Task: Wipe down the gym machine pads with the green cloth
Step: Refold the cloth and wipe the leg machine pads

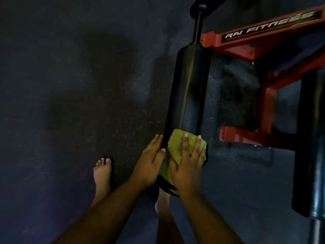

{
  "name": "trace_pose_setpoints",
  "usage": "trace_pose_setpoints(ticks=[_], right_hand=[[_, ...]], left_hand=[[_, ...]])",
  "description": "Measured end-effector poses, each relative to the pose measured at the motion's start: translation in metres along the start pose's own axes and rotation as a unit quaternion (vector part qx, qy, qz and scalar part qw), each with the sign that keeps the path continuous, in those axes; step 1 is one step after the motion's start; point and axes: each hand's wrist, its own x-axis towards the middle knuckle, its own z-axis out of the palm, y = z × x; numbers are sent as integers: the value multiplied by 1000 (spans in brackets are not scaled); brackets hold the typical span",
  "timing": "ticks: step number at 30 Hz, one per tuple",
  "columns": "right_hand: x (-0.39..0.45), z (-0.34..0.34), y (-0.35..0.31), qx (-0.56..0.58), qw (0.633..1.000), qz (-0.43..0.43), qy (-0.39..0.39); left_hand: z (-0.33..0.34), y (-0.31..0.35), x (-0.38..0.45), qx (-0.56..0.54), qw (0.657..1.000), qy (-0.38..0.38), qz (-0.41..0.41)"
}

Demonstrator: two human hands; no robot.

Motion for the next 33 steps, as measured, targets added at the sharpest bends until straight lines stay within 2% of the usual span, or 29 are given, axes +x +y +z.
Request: trace_pose_setpoints(ticks=[3, 7, 12, 15, 18, 21, 24, 27, 31, 33], right_hand=[[65, -19, -18, -15, 999, -28, 36], [119, -38, -40, -45, 998, -21, 40], [62, -31, -15, 1, 999, -32, 9], [38, -24, -6, 38, 999, -26, 15], [85, -32, -24, 32, 999, -1, 43], [151, -51, -45, -11, 997, -32, 67], [183, -60, -53, -15, 997, -49, 64], [163, -58, -37, 20, 994, -81, 67], [74, -35, 6, 99, 992, -73, 40], [55, -27, 10, 112, 992, -50, 29]], left_hand=[[-1, 24, 21, -6, 1000, 5, 17], [3, 48, 44, -27, 999, 9, 30], [5, 46, 41, -70, 997, -5, 7], [1, 41, 31, -53, 998, -25, -5], [3, 42, 36, -29, 999, -30, -1], [5, 52, 54, -39, 998, -9, 43], [9, 55, 77, -29, 997, 16, 63], [11, 56, 81, -62, 997, 29, 46], [8, 69, 64, -133, 991, -7, -23], [10, 72, 66, -103, 993, -37, -35]])
